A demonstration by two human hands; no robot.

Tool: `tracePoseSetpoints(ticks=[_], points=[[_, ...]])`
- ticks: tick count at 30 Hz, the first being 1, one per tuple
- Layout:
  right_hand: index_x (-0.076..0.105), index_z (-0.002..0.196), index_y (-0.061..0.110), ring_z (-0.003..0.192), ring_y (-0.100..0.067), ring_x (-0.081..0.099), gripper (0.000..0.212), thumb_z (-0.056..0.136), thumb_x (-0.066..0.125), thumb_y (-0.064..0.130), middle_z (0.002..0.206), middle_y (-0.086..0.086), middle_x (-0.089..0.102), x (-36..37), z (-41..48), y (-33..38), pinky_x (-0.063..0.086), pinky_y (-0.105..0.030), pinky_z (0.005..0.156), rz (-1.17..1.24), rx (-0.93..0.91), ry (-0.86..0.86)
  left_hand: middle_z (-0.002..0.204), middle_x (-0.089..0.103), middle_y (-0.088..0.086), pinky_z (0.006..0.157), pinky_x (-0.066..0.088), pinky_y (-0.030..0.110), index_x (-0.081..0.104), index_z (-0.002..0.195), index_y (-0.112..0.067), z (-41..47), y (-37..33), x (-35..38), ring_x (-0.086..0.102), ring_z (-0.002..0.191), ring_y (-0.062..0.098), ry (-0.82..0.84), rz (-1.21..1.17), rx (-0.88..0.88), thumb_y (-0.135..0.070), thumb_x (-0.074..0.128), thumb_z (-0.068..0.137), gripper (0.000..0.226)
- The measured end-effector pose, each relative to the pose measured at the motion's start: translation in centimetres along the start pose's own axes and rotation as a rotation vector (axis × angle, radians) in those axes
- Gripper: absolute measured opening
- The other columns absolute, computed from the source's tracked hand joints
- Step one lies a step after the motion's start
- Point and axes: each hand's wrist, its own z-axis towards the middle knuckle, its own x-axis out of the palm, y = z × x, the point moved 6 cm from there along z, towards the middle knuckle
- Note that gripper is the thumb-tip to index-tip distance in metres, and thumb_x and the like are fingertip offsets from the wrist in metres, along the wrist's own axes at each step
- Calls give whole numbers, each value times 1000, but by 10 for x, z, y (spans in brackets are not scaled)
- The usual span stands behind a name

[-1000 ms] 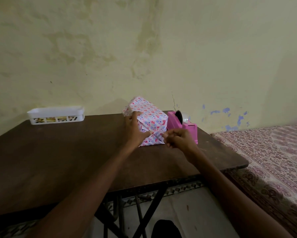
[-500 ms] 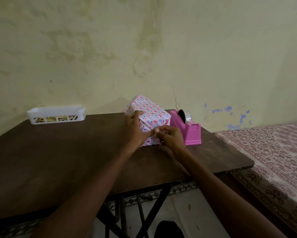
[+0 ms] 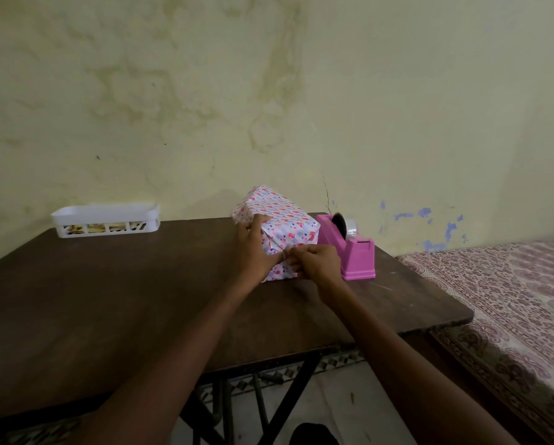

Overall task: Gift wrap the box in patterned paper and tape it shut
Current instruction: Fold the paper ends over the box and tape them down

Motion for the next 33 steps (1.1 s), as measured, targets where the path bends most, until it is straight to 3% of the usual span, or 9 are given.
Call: tracePoseSetpoints(ticks=[6,13,20,24,27,31,33], points=[[75,81,7,54,-8,65,17,85,75,23,70,-4,74,0,4,-2,55,-21,57,2,92,3,139,36,12,91,47,36,36,134,-28,4,4,3,42,126,27,16,46,-9,-53,78,69,81],[71,72,11,45,-3,56,20,85,75,26,59,1,68,-1,7,1,47,-16,46,-88,122,-5,140,35,13,93,47,37,37,136,-27,10,5,3,41,127,28,45,73,-3,-52,79,69,83],[73,84,7,45,-3,55,24,82,78,30,66,0,68,-1,13,4,40,-15,41,-216,157,-10,142,34,11,92,45,32,36,134,-27,9,0,0,39,128,25,53,91,11,-48,80,70,80],[65,91,10,54,-6,62,39,79,78,45,74,0,68,-2,12,1,43,-17,45,-272,149,-33,140,37,10,90,45,31,38,132,-27,9,0,-3,41,126,24,50,103,18,-46,81,70,78],[63,81,12,49,-7,60,49,75,73,61,66,1,67,-6,7,-16,42,-18,45,-291,212,-20,135,39,9,82,41,27,41,129,-27,11,0,-4,44,121,24,68,97,27,-39,83,70,73],[65,82,12,52,-8,62,52,76,69,63,64,1,67,-6,8,-16,43,-18,47,-351,144,-22,134,39,8,79,39,24,41,126,-28,12,1,-7,46,118,22,68,104,47,-32,83,70,70],[61,74,17,49,-6,60,48,75,70,64,61,4,65,-7,9,-12,41,-17,44,-416,70,-36,130,41,8,78,40,25,41,124,-29,14,2,-7,47,115,23,78,100,53,-31,84,69,70]])
